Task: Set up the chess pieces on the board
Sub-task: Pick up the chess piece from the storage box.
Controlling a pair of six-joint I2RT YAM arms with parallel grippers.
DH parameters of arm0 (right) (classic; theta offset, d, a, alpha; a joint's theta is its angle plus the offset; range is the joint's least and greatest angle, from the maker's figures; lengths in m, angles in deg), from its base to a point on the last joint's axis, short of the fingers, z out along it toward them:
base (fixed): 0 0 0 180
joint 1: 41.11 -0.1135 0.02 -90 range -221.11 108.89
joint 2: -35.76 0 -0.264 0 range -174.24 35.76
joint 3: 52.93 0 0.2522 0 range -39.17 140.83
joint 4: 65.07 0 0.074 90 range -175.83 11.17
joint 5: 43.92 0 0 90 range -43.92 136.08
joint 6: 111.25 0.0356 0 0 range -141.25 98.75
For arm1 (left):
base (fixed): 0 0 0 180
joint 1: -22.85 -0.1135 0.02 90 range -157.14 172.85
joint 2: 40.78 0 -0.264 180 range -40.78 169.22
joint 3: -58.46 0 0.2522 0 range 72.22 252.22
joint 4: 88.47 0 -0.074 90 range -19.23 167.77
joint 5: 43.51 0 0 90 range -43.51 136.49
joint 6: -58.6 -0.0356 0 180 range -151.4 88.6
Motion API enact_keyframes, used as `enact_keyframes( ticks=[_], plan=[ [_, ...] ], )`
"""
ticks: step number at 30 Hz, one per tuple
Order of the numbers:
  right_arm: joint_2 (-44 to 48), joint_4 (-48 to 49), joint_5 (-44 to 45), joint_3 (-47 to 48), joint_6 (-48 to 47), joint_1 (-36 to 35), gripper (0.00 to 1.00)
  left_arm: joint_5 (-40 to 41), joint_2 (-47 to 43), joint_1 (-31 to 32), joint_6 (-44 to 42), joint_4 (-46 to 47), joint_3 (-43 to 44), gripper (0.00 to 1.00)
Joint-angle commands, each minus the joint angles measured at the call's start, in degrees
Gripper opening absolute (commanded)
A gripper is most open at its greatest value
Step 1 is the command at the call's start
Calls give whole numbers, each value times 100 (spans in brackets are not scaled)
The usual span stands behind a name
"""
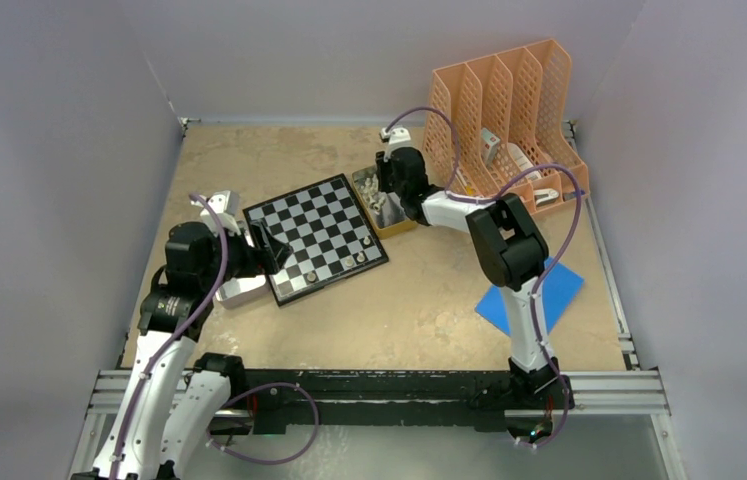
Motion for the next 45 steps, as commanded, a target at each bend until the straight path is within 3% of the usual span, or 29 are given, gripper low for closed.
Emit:
enact_keyframes(
  ticks=[1,45],
  plan=[
    [27,419,-81,260,-132,-13,30,49,-95,16,-12,162,63,81],
    [-932,164,0,1178,-80,-13,31,119,-214,16,-14,161,63,81]
  ],
)
